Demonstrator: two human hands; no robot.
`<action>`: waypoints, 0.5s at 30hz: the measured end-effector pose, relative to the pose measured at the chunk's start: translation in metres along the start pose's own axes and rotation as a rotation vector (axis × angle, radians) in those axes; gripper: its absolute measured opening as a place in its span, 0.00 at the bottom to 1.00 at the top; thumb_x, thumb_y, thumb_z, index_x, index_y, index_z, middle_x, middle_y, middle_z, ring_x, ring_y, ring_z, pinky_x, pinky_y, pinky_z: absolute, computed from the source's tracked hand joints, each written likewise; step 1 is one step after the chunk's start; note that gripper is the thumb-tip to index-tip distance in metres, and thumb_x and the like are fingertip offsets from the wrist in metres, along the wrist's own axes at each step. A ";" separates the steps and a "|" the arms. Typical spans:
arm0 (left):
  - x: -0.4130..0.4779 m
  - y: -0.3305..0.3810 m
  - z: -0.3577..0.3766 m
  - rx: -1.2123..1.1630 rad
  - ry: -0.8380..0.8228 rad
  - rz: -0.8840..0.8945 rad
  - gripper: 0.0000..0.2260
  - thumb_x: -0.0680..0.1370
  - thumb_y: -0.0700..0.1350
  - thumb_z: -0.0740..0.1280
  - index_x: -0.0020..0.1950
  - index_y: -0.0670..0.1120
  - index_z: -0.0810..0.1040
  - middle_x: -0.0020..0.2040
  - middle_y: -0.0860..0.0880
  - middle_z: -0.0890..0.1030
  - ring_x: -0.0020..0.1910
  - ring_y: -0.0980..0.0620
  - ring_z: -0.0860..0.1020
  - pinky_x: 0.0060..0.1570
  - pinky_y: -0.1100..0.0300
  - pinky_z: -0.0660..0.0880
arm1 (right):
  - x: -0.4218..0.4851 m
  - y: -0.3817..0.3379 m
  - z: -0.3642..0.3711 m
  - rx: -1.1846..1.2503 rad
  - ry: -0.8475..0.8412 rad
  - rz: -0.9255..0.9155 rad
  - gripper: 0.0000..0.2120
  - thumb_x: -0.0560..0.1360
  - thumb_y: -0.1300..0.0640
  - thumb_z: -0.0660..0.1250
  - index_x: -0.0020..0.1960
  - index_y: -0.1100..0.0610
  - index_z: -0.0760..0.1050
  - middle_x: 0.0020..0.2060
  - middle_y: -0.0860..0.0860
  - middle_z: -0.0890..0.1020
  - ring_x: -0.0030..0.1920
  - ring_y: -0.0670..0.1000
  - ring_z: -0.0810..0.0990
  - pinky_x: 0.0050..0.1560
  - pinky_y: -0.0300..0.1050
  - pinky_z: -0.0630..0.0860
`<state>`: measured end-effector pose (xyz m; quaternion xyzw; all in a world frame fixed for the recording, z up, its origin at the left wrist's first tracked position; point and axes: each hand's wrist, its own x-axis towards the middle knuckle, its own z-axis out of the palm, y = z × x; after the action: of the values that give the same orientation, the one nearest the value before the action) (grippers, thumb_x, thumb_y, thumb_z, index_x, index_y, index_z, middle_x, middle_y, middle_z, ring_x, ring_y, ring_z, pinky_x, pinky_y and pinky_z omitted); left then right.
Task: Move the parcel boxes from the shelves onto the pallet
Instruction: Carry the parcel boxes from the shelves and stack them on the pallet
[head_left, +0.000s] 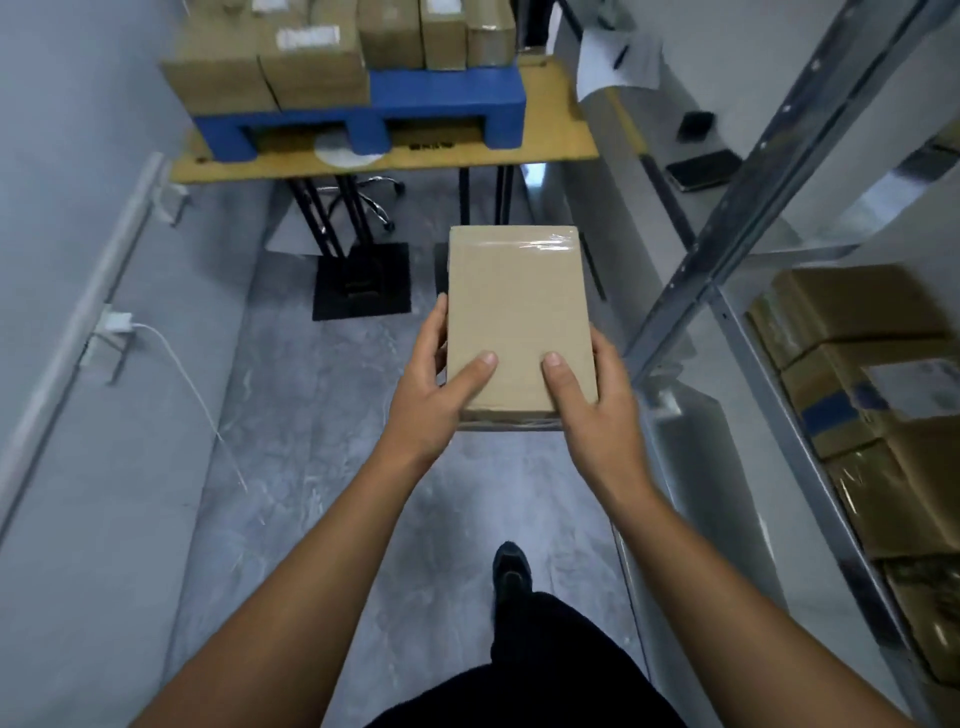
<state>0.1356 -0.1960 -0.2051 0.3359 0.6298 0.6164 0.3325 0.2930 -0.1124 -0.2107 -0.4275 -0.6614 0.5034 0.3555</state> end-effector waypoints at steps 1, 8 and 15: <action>0.021 0.004 -0.003 0.004 0.021 0.001 0.39 0.76 0.54 0.72 0.84 0.55 0.58 0.76 0.59 0.72 0.72 0.61 0.73 0.73 0.50 0.72 | 0.023 -0.005 0.005 0.000 -0.020 -0.010 0.34 0.76 0.34 0.66 0.78 0.45 0.68 0.70 0.45 0.77 0.68 0.42 0.76 0.70 0.53 0.76; 0.147 0.016 -0.032 0.000 0.157 0.015 0.42 0.74 0.59 0.73 0.84 0.57 0.58 0.77 0.61 0.71 0.73 0.62 0.72 0.73 0.52 0.72 | 0.168 -0.030 0.056 0.003 -0.154 -0.039 0.37 0.75 0.32 0.65 0.80 0.45 0.66 0.72 0.46 0.75 0.70 0.44 0.75 0.71 0.55 0.76; 0.282 0.004 -0.088 0.015 0.159 0.010 0.40 0.74 0.60 0.73 0.83 0.59 0.60 0.76 0.60 0.72 0.74 0.61 0.72 0.74 0.48 0.71 | 0.285 -0.033 0.137 0.034 -0.159 -0.039 0.38 0.73 0.30 0.66 0.79 0.46 0.67 0.70 0.46 0.76 0.68 0.43 0.76 0.69 0.52 0.77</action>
<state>-0.0938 -0.0100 -0.2005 0.2913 0.6573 0.6380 0.2758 0.0540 0.0973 -0.1999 -0.3671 -0.6870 0.5400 0.3188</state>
